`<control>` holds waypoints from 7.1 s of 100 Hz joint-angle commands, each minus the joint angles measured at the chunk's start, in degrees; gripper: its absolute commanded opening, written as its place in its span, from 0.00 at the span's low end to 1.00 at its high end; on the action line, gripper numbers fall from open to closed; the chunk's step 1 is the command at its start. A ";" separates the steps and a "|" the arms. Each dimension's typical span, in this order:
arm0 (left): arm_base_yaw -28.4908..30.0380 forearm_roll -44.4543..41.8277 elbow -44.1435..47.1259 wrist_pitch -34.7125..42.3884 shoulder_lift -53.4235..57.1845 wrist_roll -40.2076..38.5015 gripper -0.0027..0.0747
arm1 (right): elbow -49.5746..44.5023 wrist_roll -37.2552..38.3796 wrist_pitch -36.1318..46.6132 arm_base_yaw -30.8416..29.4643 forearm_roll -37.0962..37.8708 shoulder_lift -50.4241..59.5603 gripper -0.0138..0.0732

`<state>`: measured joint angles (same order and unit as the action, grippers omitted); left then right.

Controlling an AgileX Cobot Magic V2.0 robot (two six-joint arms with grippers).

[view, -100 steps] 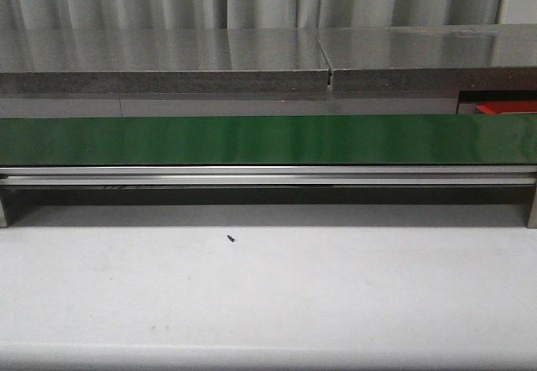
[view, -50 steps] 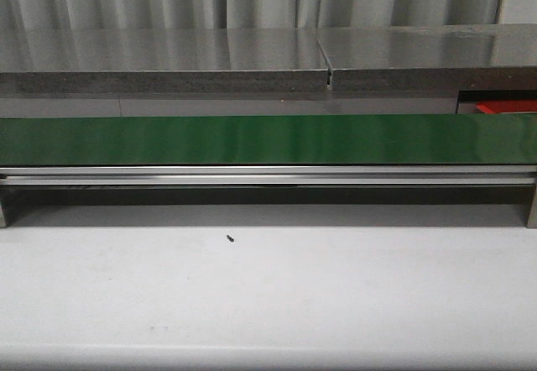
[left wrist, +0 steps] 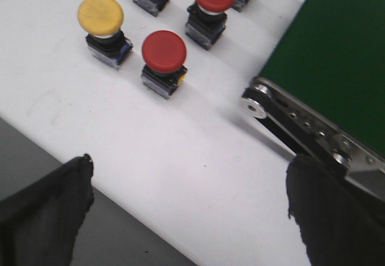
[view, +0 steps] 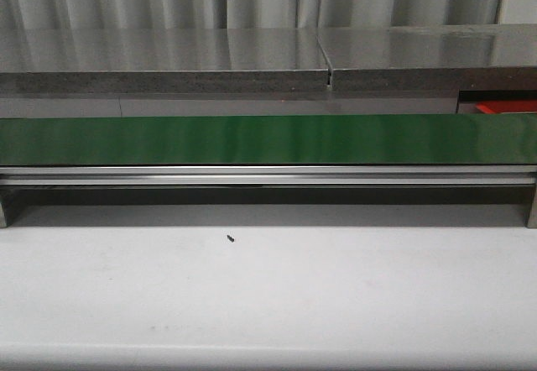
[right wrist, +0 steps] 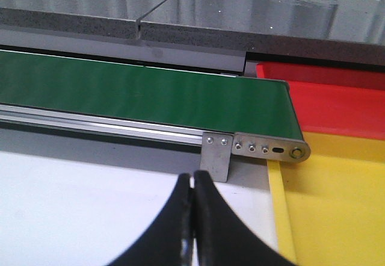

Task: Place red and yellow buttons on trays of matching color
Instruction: 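Move the left gripper down over the red push-buttons on the table, then close the left gripper on a red push-button's base, then lift the red button and set it on the belt's near end, release, then move the left gripper back to a yellow push-button and grasp it, then place the yellow button on the belt behind the red one, release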

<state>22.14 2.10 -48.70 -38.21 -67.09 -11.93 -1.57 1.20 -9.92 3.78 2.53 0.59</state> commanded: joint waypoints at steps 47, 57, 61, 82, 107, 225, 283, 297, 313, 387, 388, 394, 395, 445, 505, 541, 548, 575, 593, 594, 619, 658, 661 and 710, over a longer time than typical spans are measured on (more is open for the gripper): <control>2.76 -0.28 -16.11 0.15 -22.13 -0.57 0.85 | 0.04 -0.19 4.65 0.00 0.63 0.96 0.02; 2.76 -0.47 -18.01 -0.06 -24.52 -0.57 0.85 | 0.04 -0.19 4.65 0.00 0.63 0.96 0.02; 2.76 -0.47 -18.58 -0.24 -25.49 -0.57 0.85 | 0.04 -0.19 4.65 0.00 0.63 0.96 0.02; 2.76 -0.35 -20.82 -0.78 -29.38 -0.57 0.85 | 0.04 -0.19 4.65 0.00 0.63 0.96 0.02; 2.76 -0.26 -23.74 -0.20 -33.95 -0.57 0.85 | 0.04 -0.19 4.65 0.00 0.63 0.96 0.02; 2.76 1.31 -26.92 -3.51 -28.19 2.57 0.02 | 0.04 -0.19 4.65 0.00 0.63 0.96 0.02; -8.68 13.12 -36.44 -7.74 -27.11 14.43 0.02 | 0.04 -0.19 4.60 0.00 0.63 0.96 0.02; -11.90 12.87 -37.29 -7.74 -30.74 15.04 0.02 | 0.04 -0.19 4.60 0.00 0.63 0.96 0.02; -13.31 12.87 -37.29 -7.74 -33.37 15.04 0.02 | 0.04 -0.19 4.60 0.00 0.63 0.96 0.02; -15.06 12.87 -42.45 -9.70 -32.60 16.01 0.89 | 0.04 -0.19 4.60 0.00 0.63 0.96 0.02; -15.06 12.87 -42.56 -9.70 -32.36 16.01 0.89 | 0.04 -0.19 4.60 0.00 0.63 0.96 0.02; -14.89 12.38 -42.73 -9.30 -31.13 16.01 0.89 | 0.04 -0.19 4.60 0.00 0.63 0.96 0.02; -14.71 12.25 -42.73 -9.16 -30.81 16.01 0.89 | 0.04 -0.19 4.60 0.00 0.63 0.96 0.02; 0.81 7.40 -39.05 -15.54 -28.23 15.12 0.89 | 0.04 -0.19 4.60 0.00 0.63 0.96 0.02; 13.03 6.52 -28.89 -4.51 -32.97 15.12 0.89 | 0.04 -0.19 4.60 0.00 0.63 0.96 0.02; 13.03 6.14 -29.10 0.81 -40.22 15.12 0.89 | 0.04 -0.19 4.60 0.00 0.63 0.96 0.02; 13.03 6.15 -29.10 1.57 -41.02 15.12 0.89 | 0.04 -0.19 4.60 0.00 0.63 0.96 0.02; 13.03 6.15 -29.10 4.18 -41.90 15.12 0.79 | 0.04 -0.19 4.60 0.00 0.63 0.96 0.02; 13.03 6.15 -29.10 4.40 -41.90 15.12 0.43 | 0.04 -0.19 4.60 0.00 0.63 0.96 0.02; 13.03 6.15 -29.10 4.40 -41.90 15.12 0.42 | 0.04 -0.19 4.60 0.00 0.63 0.96 0.02; 12.89 7.34 -29.10 4.28 -37.95 15.12 0.01 | 0.04 -0.19 4.60 0.00 0.63 0.96 0.02; 3.18 10.07 -29.10 -0.94 -23.29 15.48 0.01 | 0.04 -0.19 4.60 0.00 0.63 0.96 0.02; 1.66 10.07 -29.10 -1.08 -22.88 15.57 0.01 | 0.04 -0.19 4.60 0.00 0.63 0.96 0.02; -14.51 9.94 -34.96 -2.26 -32.03 17.45 0.01 | 0.04 -0.19 4.60 0.00 0.63 0.96 0.02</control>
<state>8.40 11.35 -79.43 -42.02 -99.45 5.37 -1.57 1.20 -9.92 3.78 2.53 0.59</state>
